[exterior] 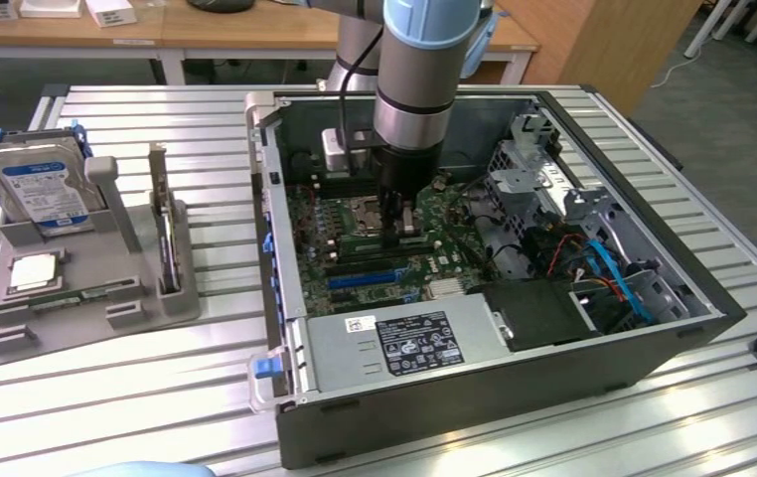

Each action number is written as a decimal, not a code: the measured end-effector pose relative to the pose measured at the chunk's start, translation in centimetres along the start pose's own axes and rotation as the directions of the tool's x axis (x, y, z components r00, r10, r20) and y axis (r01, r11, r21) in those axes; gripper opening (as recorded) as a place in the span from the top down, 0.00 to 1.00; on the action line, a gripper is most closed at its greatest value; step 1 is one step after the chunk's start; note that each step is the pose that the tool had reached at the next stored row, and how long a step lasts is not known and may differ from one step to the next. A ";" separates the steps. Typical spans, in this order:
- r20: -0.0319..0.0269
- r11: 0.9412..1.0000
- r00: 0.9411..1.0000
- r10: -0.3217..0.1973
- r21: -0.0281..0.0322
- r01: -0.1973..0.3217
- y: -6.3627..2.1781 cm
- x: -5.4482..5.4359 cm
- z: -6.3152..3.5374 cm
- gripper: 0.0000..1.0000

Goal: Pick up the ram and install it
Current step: 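Insert the ram into the slot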

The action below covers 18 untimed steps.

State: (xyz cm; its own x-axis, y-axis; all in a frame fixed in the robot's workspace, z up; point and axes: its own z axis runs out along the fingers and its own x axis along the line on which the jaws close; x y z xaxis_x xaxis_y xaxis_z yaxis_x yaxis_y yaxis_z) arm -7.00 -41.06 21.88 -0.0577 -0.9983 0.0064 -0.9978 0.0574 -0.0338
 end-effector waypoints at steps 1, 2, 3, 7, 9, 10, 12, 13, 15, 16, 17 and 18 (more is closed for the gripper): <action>0.000 1.000 1.000 0.000 0.000 0.000 0.00 0.0 0.01 0.87; 0.000 1.000 1.000 0.000 0.000 0.000 0.00 0.0 0.02 0.87; 0.000 1.000 1.000 0.000 0.000 0.000 0.00 0.0 0.03 0.87; 0.000 1.000 1.000 0.000 0.000 0.000 0.00 0.0 0.03 0.87; 0.000 1.000 1.000 0.000 0.000 0.000 0.00 0.0 0.03 0.87; 0.000 1.000 1.000 0.000 0.000 0.000 0.00 0.0 0.03 0.87; 0.000 1.000 1.000 0.000 0.000 0.000 -0.04 0.0 0.04 0.87; 0.000 1.000 1.000 0.000 0.000 0.000 -0.07 0.0 0.04 0.87; 0.000 1.000 1.000 0.000 0.000 0.000 -0.12 0.0 0.04 0.87; 0.000 1.000 1.000 0.000 0.000 0.000 -0.14 0.0 0.04 0.87; 0.000 1.000 1.000 0.000 0.000 0.000 -0.14 0.0 0.03 0.87; 0.000 1.000 1.000 0.000 0.000 0.000 -0.14 0.0 0.04 0.87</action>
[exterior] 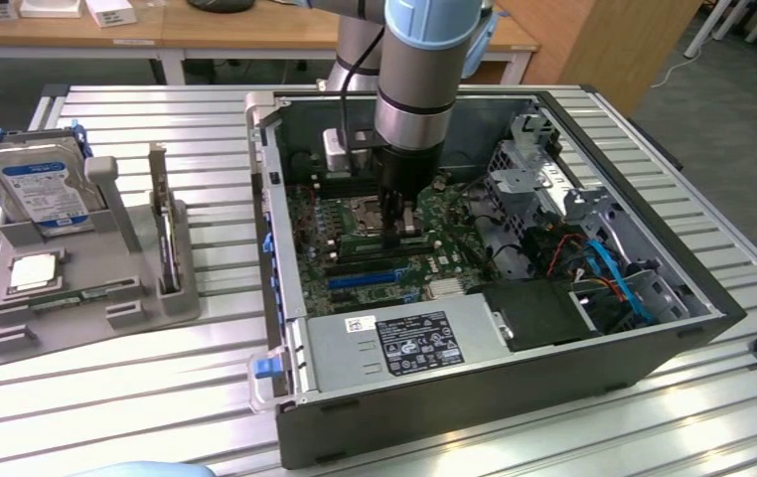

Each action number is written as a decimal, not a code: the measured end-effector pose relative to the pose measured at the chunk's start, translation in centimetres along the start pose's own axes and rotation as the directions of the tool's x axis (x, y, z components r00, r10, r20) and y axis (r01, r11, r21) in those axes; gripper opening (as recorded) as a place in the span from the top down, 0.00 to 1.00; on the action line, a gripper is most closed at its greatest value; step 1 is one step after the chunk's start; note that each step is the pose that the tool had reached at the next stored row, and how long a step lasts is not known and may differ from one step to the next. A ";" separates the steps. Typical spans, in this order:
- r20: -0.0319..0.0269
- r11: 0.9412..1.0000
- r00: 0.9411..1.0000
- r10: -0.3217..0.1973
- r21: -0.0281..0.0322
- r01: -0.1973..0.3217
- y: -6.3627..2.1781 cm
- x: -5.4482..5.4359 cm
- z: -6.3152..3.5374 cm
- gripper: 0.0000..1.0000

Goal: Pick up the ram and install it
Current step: 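Insert the ram into the slot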

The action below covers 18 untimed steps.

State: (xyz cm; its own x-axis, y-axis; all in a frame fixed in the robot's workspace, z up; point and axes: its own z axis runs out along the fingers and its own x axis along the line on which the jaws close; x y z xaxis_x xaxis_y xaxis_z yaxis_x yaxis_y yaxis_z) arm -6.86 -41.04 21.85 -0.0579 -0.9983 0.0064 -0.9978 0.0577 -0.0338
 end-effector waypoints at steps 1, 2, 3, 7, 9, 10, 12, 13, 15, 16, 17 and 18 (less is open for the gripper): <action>0.000 1.000 1.000 0.000 0.000 0.000 -0.01 0.0 0.00 0.87; 0.000 1.000 1.000 0.000 0.000 0.000 -0.01 0.0 0.00 0.87; 0.000 1.000 1.000 0.000 0.000 0.000 -0.01 0.0 0.00 0.87; 0.000 1.000 1.000 0.000 0.000 0.000 -0.01 0.0 0.02 0.87; 0.000 1.000 1.000 0.000 0.000 0.000 -0.01 0.0 0.04 0.87; 0.000 1.000 1.000 0.000 0.000 0.000 -0.01 0.0 0.06 0.87; 0.000 1.000 1.000 0.000 0.000 0.000 -0.01 0.0 0.10 0.87; 0.000 1.000 1.000 0.000 0.000 0.000 -0.01 0.0 0.12 0.87; 0.000 1.000 1.000 0.000 0.000 0.000 -0.01 0.0 0.18 0.87; 0.000 1.000 1.000 0.000 0.000 0.000 -0.01 0.0 0.21 0.87; 0.000 1.000 1.000 0.000 0.000 0.000 -0.01 0.0 0.22 0.87; 0.000 1.000 1.000 0.000 0.000 0.000 -0.01 0.0 0.22 0.87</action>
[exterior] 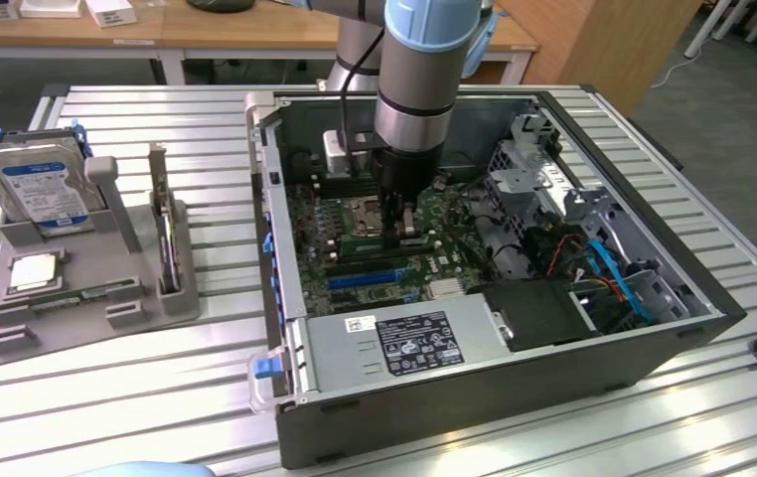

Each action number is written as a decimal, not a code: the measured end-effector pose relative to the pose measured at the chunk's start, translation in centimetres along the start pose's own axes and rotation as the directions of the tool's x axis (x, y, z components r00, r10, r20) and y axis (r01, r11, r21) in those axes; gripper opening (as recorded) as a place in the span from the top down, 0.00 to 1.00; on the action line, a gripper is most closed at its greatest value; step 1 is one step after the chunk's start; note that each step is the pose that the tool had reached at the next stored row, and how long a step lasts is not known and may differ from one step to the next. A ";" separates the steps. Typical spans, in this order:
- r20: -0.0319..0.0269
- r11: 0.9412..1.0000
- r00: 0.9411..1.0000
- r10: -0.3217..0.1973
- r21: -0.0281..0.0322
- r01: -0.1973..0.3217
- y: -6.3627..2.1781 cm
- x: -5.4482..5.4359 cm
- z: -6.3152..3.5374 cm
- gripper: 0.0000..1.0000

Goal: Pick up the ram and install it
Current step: 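Insert the ram into the slot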

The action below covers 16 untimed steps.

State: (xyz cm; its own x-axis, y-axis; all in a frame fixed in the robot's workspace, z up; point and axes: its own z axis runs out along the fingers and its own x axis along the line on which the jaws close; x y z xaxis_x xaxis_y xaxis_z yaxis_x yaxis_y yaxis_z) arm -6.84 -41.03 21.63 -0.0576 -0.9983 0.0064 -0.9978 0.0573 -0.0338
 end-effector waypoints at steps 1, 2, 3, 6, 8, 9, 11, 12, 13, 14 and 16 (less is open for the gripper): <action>0.000 1.000 1.000 0.000 0.000 0.000 0.00 0.0 0.00 0.87; 0.000 1.000 1.000 0.000 0.000 0.000 0.00 0.0 0.00 0.87; 0.000 1.000 1.000 0.000 0.000 0.000 0.00 0.0 0.01 0.87; 0.000 1.000 1.000 0.000 0.000 0.000 -0.01 0.0 0.02 0.87; 0.000 1.000 1.000 0.000 0.000 0.000 -0.02 -0.1 0.02 0.87; 0.000 1.000 1.000 0.000 0.000 0.000 -0.02 -0.1 0.01 0.87; 0.000 1.000 1.000 0.001 0.000 -0.001 -0.02 -0.1 0.01 0.87; 0.000 1.000 1.000 0.001 0.000 -0.001 -0.02 -0.1 0.01 0.87; 0.000 1.000 1.000 0.001 0.000 -0.001 -0.02 -0.1 0.01 0.87; 0.000 1.000 1.000 0.001 0.000 -0.001 -0.02 -0.1 0.02 0.87; 0.000 1.000 1.000 0.001 0.000 -0.001 -0.02 -0.1 0.05 0.87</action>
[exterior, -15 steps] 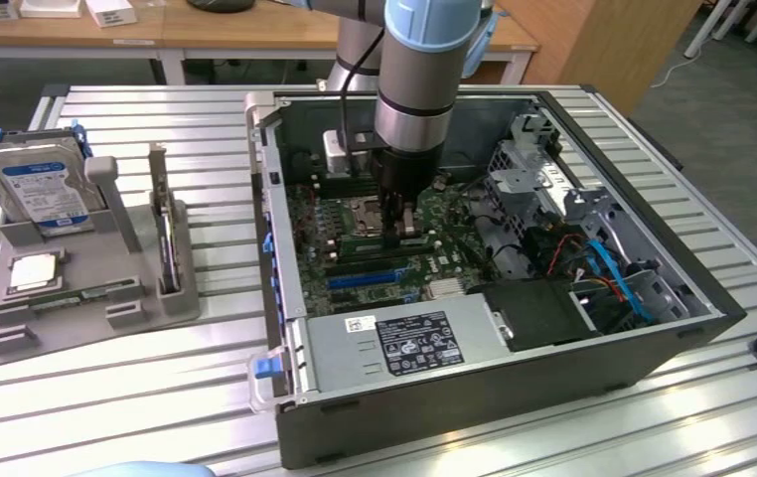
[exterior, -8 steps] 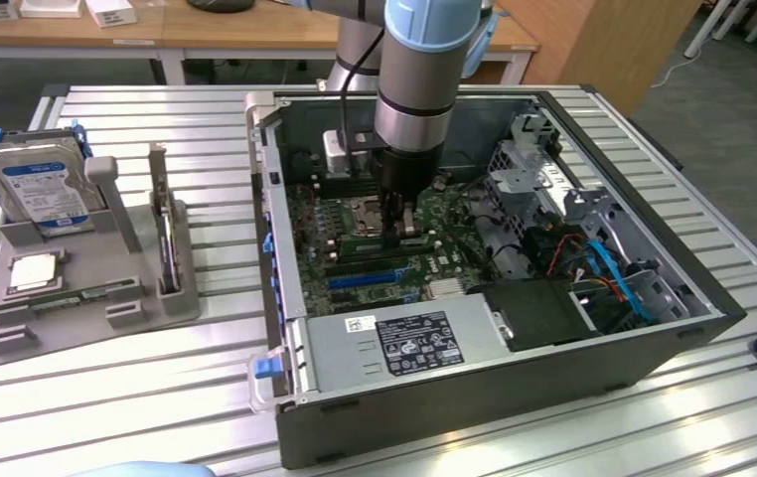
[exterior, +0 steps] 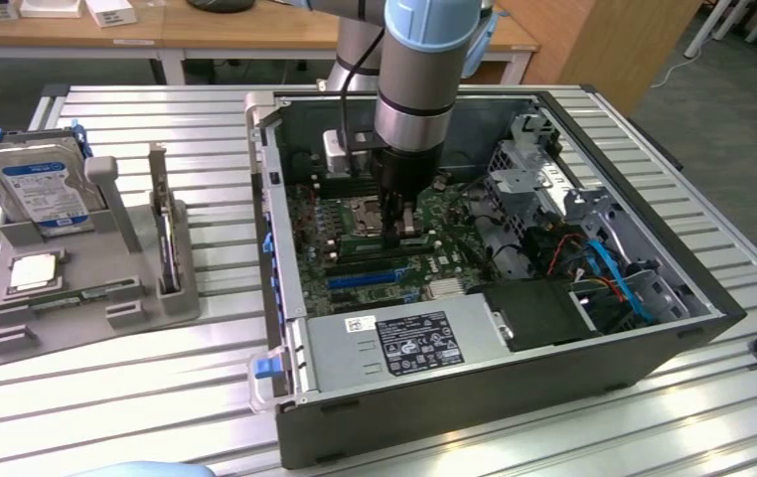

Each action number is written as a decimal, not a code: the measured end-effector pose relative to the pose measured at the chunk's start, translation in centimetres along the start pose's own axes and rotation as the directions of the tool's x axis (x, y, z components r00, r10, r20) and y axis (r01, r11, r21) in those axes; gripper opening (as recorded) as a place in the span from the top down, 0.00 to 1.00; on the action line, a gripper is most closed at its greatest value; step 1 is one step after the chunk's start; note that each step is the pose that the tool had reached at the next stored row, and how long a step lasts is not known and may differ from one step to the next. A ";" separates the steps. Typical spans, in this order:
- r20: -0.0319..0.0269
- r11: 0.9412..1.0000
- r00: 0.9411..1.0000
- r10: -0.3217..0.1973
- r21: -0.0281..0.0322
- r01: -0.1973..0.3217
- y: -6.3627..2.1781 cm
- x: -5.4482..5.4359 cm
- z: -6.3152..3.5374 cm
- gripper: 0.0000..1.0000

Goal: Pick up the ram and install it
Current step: 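Insert the ram into the slot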

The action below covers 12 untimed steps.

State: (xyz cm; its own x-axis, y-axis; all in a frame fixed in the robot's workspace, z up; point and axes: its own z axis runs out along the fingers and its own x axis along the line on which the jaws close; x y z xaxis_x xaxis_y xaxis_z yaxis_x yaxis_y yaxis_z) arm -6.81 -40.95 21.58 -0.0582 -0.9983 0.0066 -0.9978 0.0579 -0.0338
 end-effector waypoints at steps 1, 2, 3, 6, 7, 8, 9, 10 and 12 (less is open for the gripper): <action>0.000 1.000 1.000 0.000 0.000 0.000 0.00 0.0 0.02 0.87; 0.000 1.000 1.000 0.000 0.000 0.000 0.00 0.0 0.04 0.87; 0.000 1.000 1.000 0.000 0.000 0.000 0.00 0.0 0.06 0.87; -0.001 1.000 1.000 0.000 0.000 0.000 0.00 0.0 0.14 0.87; -0.001 1.000 1.000 0.000 0.000 0.000 0.00 0.0 0.17 0.87; -0.001 1.000 1.000 0.000 0.000 0.000 0.00 0.0 0.20 0.87; -0.001 1.000 1.000 0.000 0.000 0.000 0.01 0.0 0.23 0.87; -0.001 1.000 1.000 0.000 0.000 0.000 0.01 0.0 0.27 0.87; -0.002 1.000 1.000 0.000 0.000 0.000 0.01 0.0 0.35 0.87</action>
State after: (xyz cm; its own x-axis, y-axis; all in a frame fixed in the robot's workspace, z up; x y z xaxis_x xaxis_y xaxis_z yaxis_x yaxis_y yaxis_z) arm -6.81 -40.95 21.23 -0.0581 -0.9983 0.0082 -0.9978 0.0578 -0.0339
